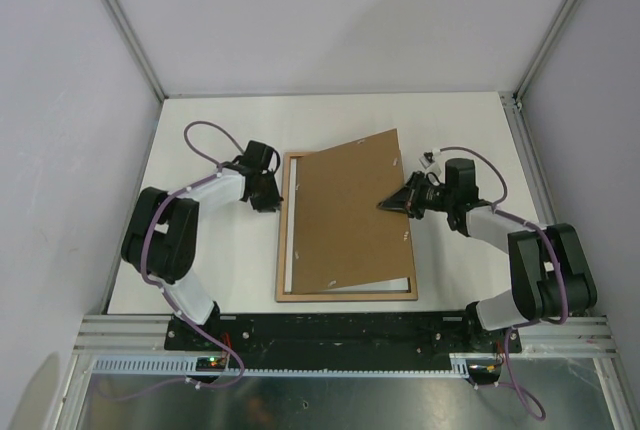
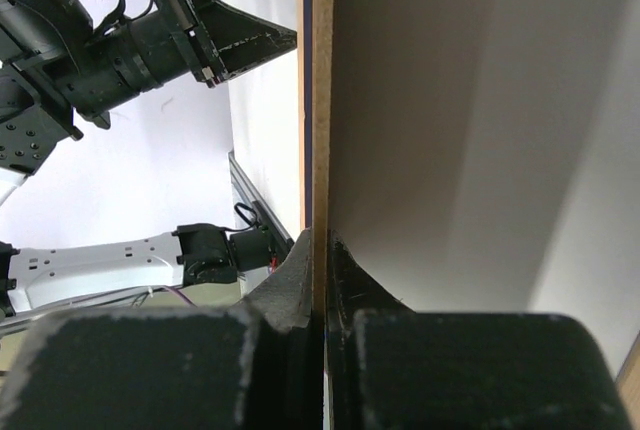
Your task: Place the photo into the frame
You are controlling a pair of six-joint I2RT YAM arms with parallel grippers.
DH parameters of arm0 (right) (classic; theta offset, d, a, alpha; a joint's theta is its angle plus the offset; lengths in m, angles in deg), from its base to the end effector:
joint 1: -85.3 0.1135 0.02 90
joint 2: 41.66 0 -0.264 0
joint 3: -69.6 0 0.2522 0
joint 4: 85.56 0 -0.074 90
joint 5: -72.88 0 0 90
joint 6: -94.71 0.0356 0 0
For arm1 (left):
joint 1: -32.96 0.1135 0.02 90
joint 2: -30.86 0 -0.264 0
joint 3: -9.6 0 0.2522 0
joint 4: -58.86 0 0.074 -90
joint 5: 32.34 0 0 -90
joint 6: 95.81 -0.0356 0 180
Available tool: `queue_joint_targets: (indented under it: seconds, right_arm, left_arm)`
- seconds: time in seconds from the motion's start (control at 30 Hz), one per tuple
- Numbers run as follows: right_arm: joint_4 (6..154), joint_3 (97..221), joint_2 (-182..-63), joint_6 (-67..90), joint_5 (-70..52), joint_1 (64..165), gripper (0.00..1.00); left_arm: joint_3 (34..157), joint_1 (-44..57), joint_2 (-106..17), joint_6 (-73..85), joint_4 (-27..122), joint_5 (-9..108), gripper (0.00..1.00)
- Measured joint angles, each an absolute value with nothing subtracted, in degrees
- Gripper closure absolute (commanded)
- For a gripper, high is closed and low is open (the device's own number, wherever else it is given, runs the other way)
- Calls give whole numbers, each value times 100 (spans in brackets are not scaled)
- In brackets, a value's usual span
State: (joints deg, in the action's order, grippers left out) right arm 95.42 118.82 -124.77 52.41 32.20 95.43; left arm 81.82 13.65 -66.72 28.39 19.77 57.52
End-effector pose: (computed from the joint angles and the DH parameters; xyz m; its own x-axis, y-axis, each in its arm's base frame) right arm 0.2702 0.0757 0.1822 -0.9083 0.3275 -0.2603 -0.1034 0.4272 0.8982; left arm 0.3114 -0.1092 0.1683 -0.8906 -0.2835 -0.3555 -0.2043 0.9480 -0.2442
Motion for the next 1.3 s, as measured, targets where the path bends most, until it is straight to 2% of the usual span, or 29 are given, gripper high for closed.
queue_joint_targets:
  seconds: [0.87,0.93,1.13,1.3]
  right_arm:
    - [10289,11701,-12792,5501,2859,9954,100]
    - [10289,11698,-12827,5504,2844,9954,94]
    - [10193,11694,-12855,5416,2737,9950,59]
    - [9854,11694,-12855,5193,2628,9843,46]
  left_arm:
    - [8121,1344,-6748,2869,2056,5758,83]
    - [8121,1344,-6748,2867,2056,5776,83]
    - [8121,1341,-6748,2869,2058,5776,83]
    - [8121,1315,-6748,2871,2063,5682,83]
